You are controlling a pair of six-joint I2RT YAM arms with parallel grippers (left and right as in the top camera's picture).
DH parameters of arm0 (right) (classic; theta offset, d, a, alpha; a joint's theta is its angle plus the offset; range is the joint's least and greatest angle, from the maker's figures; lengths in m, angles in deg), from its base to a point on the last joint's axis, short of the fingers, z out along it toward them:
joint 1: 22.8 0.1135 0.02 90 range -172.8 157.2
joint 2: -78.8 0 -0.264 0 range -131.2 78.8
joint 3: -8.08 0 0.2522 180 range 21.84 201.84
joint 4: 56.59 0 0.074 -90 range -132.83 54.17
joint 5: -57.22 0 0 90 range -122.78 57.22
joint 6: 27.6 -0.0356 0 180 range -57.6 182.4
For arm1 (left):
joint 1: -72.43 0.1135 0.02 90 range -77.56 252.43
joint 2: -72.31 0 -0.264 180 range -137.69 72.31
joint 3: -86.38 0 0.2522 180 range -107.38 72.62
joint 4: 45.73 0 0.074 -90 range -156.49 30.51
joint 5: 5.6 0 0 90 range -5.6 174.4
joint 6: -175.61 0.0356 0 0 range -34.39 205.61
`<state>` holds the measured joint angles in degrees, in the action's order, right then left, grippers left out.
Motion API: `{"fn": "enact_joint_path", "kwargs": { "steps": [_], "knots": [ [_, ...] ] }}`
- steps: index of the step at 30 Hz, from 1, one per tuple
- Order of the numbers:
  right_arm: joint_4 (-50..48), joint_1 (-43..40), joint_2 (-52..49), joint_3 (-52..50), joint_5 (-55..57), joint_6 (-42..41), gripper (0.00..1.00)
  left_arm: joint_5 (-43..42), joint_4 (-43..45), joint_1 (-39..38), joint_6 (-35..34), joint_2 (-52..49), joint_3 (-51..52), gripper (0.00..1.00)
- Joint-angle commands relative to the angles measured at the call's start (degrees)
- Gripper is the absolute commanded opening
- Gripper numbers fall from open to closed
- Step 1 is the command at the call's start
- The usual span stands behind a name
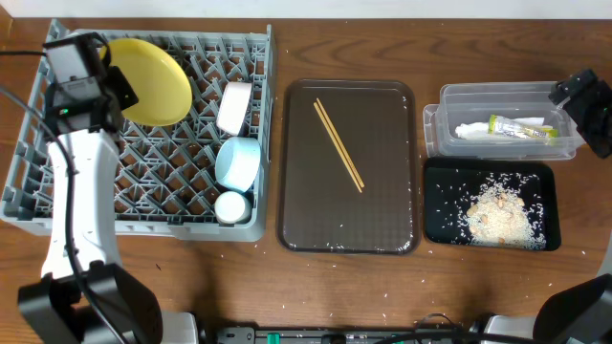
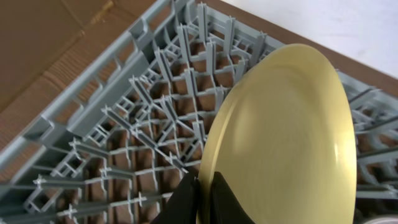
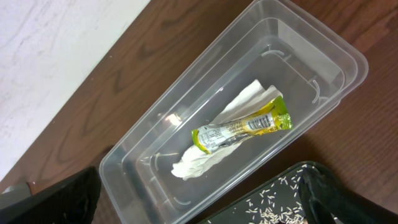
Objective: Sort waste into correct bins and load items into the dishwasher
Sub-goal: 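Lower the yellow plate upright into the back of the rack, then open the left gripper and withdraw it from the plate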
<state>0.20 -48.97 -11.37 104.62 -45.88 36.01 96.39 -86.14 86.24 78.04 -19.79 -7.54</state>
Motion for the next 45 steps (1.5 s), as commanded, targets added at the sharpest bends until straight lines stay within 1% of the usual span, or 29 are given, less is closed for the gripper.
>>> {"fn": "enact_joint_path", "kwargs": {
  "steps": [1, 7, 13, 21, 25, 32, 34, 35, 36, 38, 40, 45],
  "knots": [
    [0.1, -0.1, 0.0, 0.4, 0.0, -0.3, 0.99, 6.7, 1.6, -2.5, 2.1, -2.0, 0.2, 0.07],
    [0.1, -0.1, 0.0, 0.4, 0.0, -0.3, 0.99, 11.6, 5.2, -7.2, 3.3, -3.0, 0.2, 0.07],
    [0.1, -0.1, 0.0, 0.4, 0.0, -0.3, 0.99, 14.4, 7.1, -10.4, 6.0, -3.1, 0.2, 0.07],
    [0.1, -0.1, 0.0, 0.4, 0.0, -0.3, 0.99, 14.7, 7.3, -10.7, 8.0, -5.1, 0.2, 0.07],
    [0.1, -0.1, 0.0, 0.4, 0.0, -0.3, 0.99, 17.7, 7.7, -10.7, 8.1, -7.1, 0.2, 0.07],
    [0.1, -0.1, 0.0, 0.4, 0.0, -0.3, 0.99, 17.6, 7.7, -11.6, 8.2, -7.9, 0.2, 0.08],
    [0.1, 0.0, 0.0, 0.4, 0.0, -0.3, 0.99, 17.6, 7.7, -12.6, 8.2, -7.9, 0.2, 0.17],
    [0.1, -0.1, 0.0, 0.4, 0.0, -0.3, 0.99, 17.6, 7.7, -13.1, 8.2, -7.9, 0.2, 0.27],
    [0.1, -0.1, 0.0, 0.4, 0.0, -0.3, 0.99, 17.6, 7.7, -13.8, 8.2, -7.8, 0.2, 0.35],
    [0.1, -0.1, 0.0, 0.4, 0.0, -0.3, 0.99, 17.6, 7.6, -15.5, 8.2, -7.7, 0.2, 0.43],
    [0.1, 0.0, 0.0, 0.4, 0.0, -0.3, 0.99, 17.4, 7.4, -17.4, 8.2, -7.5, 0.2, 0.47],
    [0.1, -0.1, 0.0, 0.4, 0.0, -0.3, 0.99, 17.4, 7.3, -22.4, 8.2, -7.0, 0.2, 0.49]
  ]
}}
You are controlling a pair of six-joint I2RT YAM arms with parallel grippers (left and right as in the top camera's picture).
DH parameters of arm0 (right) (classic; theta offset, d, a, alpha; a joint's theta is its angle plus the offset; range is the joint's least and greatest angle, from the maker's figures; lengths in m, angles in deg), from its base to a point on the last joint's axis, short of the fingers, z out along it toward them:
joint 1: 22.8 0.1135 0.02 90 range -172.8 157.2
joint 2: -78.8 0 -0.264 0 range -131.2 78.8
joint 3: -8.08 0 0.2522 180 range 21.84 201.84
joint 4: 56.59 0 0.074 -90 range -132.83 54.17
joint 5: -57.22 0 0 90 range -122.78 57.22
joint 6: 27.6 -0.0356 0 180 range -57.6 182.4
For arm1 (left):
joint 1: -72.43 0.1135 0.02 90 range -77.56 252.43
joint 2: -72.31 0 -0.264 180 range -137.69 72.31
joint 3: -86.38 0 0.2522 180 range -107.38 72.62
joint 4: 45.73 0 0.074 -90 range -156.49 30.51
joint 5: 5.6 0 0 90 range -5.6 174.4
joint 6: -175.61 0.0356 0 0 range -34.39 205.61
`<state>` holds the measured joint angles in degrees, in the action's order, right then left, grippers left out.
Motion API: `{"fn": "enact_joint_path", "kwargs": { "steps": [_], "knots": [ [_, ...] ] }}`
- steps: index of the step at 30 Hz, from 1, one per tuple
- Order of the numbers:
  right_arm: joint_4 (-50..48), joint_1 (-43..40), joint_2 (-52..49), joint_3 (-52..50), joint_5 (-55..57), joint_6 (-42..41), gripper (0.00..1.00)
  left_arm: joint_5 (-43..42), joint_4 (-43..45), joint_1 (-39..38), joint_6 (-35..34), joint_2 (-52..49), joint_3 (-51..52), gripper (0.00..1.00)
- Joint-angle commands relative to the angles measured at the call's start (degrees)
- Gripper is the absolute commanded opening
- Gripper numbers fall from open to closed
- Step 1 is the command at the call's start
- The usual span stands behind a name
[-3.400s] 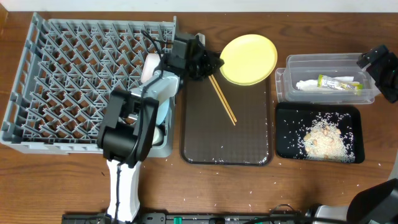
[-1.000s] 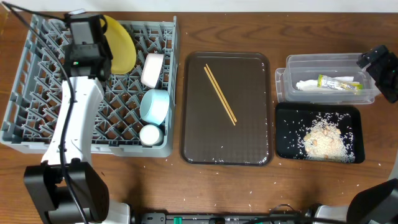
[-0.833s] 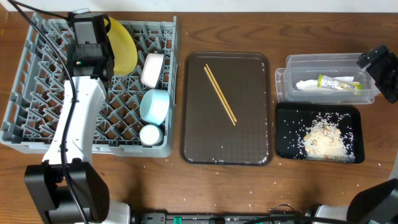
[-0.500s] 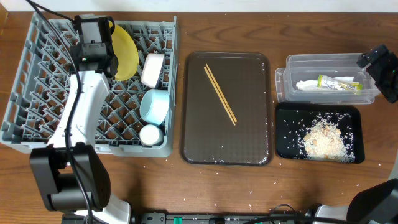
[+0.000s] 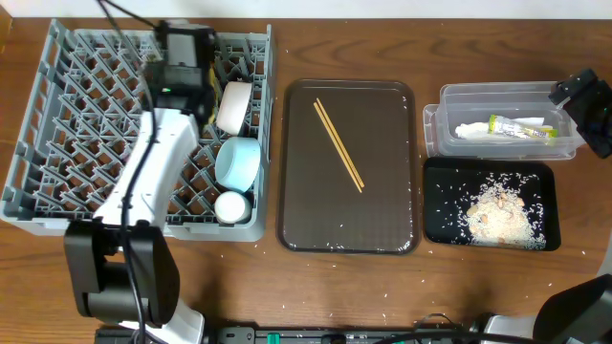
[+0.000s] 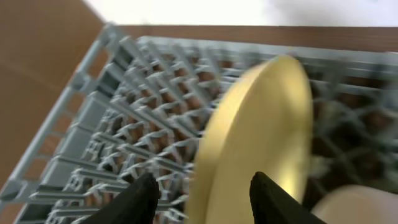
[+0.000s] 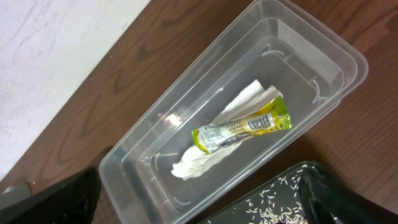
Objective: Sort waste into correct bins and load items into the dishwasher
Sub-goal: 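Open the left gripper and withdraw it from the plate, then reach the left gripper right to the wooden chopsticks on the tray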
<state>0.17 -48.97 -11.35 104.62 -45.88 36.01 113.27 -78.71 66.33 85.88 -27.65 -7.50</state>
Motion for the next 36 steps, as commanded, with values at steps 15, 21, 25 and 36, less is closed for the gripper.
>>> {"fn": "enact_joint_path", "kwargs": {
  "steps": [15, 21, 25, 36],
  "knots": [
    [0.1, -0.1, -0.1, 0.4, 0.0, -0.3, 0.99, 0.3, 0.1, -6.8, -2.9, 2.8, -0.1, 0.55],
    [0.1, -0.1, -0.1, 0.4, 0.0, -0.3, 0.99, -4.0, -0.1, -7.2, -5.5, 6.7, -0.2, 0.56],
    [0.1, -0.1, -0.1, 0.4, 0.0, -0.3, 0.99, -16.8, -2.6, -9.0, -16.9, 9.7, -0.2, 0.55],
    [0.1, -0.1, -0.1, 0.4, 0.0, -0.3, 0.99, -21.7, -8.2, -25.6, -34.0, 0.2, -0.8, 0.55]
  ]
}}
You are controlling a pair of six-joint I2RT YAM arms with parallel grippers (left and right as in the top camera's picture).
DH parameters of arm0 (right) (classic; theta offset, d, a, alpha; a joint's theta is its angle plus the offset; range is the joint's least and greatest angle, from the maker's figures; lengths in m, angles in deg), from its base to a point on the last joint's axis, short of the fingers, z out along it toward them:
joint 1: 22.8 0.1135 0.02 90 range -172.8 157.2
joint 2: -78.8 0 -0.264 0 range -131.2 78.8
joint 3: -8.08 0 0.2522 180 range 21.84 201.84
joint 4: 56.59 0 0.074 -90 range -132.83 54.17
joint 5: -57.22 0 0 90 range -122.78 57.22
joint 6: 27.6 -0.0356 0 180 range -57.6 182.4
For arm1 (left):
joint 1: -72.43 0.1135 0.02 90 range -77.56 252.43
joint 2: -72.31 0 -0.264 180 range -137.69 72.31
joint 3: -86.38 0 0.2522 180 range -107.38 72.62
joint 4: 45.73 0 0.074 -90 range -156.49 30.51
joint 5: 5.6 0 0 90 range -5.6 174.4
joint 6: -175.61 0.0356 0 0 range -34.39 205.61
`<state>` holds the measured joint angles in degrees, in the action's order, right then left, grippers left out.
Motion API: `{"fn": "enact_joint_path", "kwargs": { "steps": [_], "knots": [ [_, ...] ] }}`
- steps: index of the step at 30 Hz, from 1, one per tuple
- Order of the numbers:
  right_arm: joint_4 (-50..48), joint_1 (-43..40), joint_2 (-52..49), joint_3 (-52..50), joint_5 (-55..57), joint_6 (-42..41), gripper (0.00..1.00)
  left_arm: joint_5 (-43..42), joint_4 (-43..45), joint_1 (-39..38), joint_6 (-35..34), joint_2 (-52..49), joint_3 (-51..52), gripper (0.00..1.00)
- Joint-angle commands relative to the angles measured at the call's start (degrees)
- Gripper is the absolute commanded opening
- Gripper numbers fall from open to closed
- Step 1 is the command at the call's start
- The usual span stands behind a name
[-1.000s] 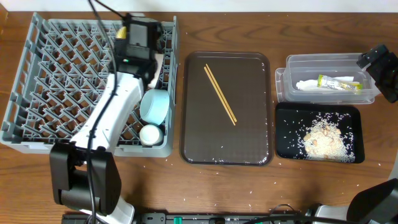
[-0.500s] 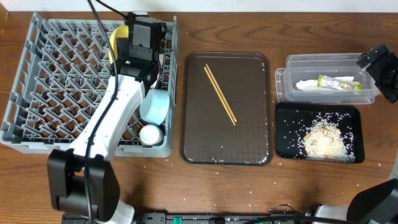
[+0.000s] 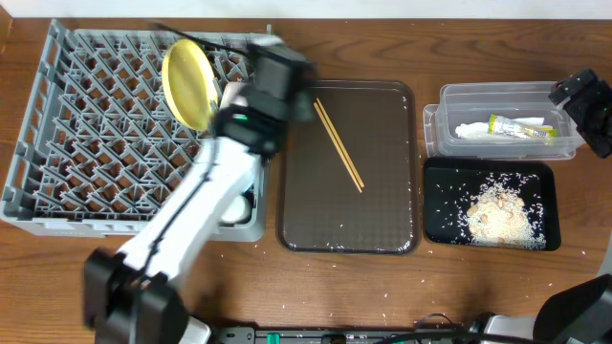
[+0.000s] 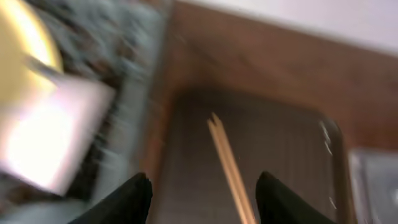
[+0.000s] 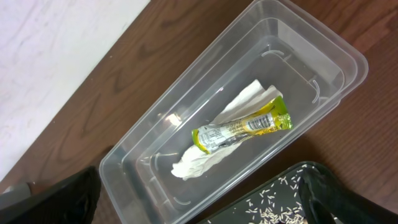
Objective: Sort waste into correct bins and load items into the dishwasher
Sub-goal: 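Reach the left gripper right to the wooden chopsticks on the tray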
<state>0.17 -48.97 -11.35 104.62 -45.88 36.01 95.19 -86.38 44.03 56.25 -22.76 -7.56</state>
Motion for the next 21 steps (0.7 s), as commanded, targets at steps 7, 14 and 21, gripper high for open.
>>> {"fn": "enact_joint_path", "kwargs": {
  "steps": [7, 14, 21],
  "knots": [
    [0.1, -0.1, -0.1, 0.4, 0.0, -0.3, 0.99, -15.5, -10.0, -4.7, -2.6, -14.9, -13.8, 0.51],
    [0.1, 0.0, -0.1, 0.4, 0.0, -0.4, 0.99, -16.0, -25.1, -5.5, 1.2, -25.9, -30.2, 0.56],
    [0.1, -0.1, -0.1, 0.4, 0.0, -0.3, 0.99, -16.4, -23.4, -5.7, -1.0, -32.5, -30.4, 0.56]
  ]
}}
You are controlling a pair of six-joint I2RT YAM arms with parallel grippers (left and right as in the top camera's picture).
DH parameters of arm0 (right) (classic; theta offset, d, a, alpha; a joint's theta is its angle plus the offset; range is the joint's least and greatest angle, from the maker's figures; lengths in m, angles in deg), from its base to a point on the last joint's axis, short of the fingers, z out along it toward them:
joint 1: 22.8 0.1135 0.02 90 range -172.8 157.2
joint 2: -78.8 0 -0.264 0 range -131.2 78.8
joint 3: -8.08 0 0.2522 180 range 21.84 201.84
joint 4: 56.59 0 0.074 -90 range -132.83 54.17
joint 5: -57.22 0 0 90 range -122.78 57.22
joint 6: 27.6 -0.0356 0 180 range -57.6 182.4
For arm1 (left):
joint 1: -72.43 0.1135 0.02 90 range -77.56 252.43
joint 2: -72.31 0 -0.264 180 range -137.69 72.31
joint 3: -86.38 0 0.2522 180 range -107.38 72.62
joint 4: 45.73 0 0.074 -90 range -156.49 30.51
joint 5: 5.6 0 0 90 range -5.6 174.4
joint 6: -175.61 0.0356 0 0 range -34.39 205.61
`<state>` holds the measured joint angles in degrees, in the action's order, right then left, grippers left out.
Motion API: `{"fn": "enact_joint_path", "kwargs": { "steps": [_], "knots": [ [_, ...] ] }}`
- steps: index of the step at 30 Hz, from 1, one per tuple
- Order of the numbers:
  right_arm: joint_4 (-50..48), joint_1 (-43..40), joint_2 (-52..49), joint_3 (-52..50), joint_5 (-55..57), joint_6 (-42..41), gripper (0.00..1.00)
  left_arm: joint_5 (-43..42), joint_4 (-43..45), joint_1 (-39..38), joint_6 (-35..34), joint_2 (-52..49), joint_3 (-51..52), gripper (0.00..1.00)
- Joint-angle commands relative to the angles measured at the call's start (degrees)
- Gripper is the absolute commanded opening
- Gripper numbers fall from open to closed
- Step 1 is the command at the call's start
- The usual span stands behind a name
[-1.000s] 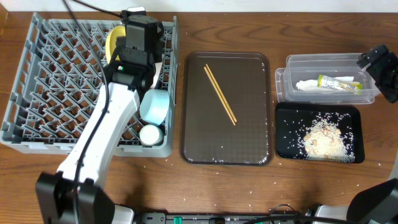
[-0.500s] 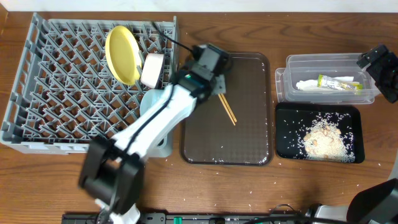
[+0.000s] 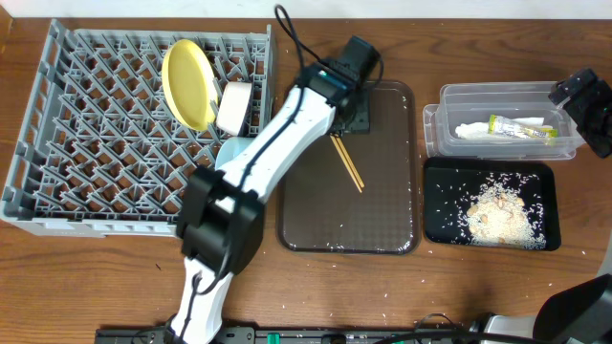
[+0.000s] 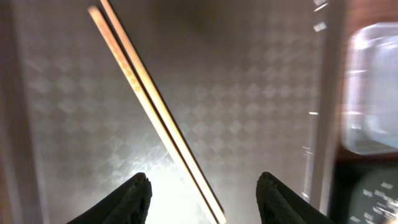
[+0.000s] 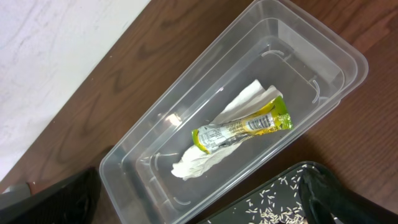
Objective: Sort waste into correct bins and load items into the dishwasher
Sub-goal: 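Reach the left gripper right to the wooden chopsticks on the tray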
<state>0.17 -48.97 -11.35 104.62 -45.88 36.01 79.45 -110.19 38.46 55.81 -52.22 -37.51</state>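
Observation:
Two pale wooden chopsticks [image 3: 346, 164] lie slantwise on the brown tray [image 3: 382, 215]; the left wrist view shows them close up [image 4: 155, 109]. My left gripper [image 3: 351, 113] hangs open just above their far end, its two dark fingertips apart with nothing between them [image 4: 205, 196]. A yellow plate [image 3: 188, 81] stands on edge in the grey dish rack [image 3: 76, 143]. My right gripper [image 3: 585, 103] is open at the far right, over the clear bin [image 5: 236, 118], and holds nothing [image 5: 199, 193].
In the rack, a white cup [image 3: 234, 107] and a pale blue bowl [image 3: 228, 151] sit beside the plate. The clear bin [image 3: 502, 145] holds a white napkin [image 5: 211, 149] and a green-yellow wrapper [image 5: 242, 129]. A black tray [image 3: 440, 215] holds rice scraps.
My left gripper has gone from the gap between the rack and the tray's far left corner to a spot low over the chopsticks, still open. The right arm has not moved.
First my left gripper was shut on the yellow plate over the rack's far left corner. Later it stood open around the plate at the rack's back middle. Then the plate stood alone in the rack with the arm near the tray, and now the gripper hangs over the chopsticks.

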Motion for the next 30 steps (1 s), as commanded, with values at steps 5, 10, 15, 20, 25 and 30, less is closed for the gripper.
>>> {"fn": "enact_joint_path", "kwargs": {
  "steps": [5, 10, 15, 20, 25, 30],
  "knots": [
    [0.1, -0.1, -0.1, 0.4, 0.0, -0.3, 0.99, -0.6, 3.7, -0.5, -1.0, -5.6, -0.4, 0.56],
    [0.1, 0.0, -0.1, 0.4, 0.0, -0.3, 0.99, -0.4, 6.3, -0.9, -4.0, -7.7, -0.4, 0.55],
    [0.1, 0.0, -0.1, 0.4, 0.0, -0.3, 0.99, 2.4, 6.2, -0.8, -10.1, -9.6, 0.4, 0.50],
    [0.1, 0.0, -0.1, 0.4, 0.0, -0.3, 0.99, 5.6, 6.3, -0.8, -12.8, -10.0, 0.5, 0.50],
    [0.1, 0.0, -0.1, 0.4, 0.0, -0.4, 0.99, 7.4, 6.5, -0.8, -14.1, -10.2, 0.5, 0.50],
    [0.1, 0.0, -0.1, 0.4, 0.0, -0.3, 0.99, 7.3, 7.6, -0.9, -14.5, -11.0, 0.5, 0.50]
  ]
}}
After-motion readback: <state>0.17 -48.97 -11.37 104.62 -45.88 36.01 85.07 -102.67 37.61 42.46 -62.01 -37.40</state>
